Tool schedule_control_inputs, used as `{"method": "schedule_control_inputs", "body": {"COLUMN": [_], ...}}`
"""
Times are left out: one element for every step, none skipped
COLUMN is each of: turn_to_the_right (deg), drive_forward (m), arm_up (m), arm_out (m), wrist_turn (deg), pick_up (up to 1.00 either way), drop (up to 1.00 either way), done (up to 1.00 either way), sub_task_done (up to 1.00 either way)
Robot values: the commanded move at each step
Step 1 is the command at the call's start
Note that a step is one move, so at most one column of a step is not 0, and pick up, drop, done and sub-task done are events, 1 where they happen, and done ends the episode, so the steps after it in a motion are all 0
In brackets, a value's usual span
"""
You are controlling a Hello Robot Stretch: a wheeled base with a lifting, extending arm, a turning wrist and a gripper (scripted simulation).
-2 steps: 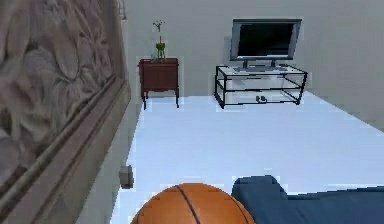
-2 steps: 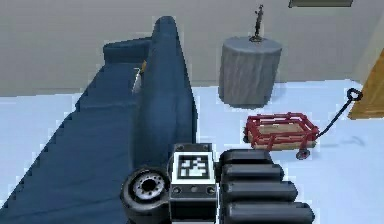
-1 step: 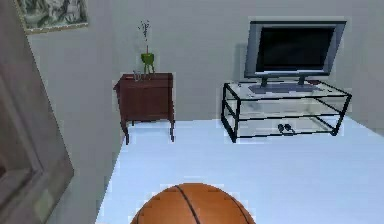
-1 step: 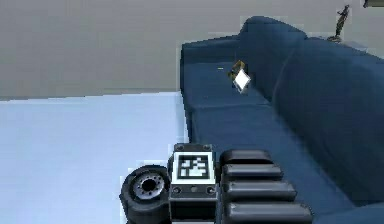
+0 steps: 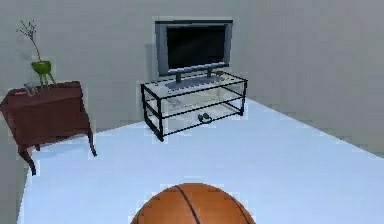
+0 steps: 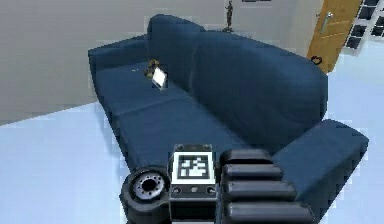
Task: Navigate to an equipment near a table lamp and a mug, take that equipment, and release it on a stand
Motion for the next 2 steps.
{"method": "schedule_control_inputs", "body": {"turn_to_the_right": [0.0,6.0], "drive_forward": [0.05,0.0], "arm_up": [0.0,0.0], "arm_out": [0.0,0.0], "wrist_turn": [0.0,0.0], "pick_up": [0.0,0.0], "drop": [0.0,0.0], "done": [0.0,0.0], "sub_task_done": [0.0,0.0]}}
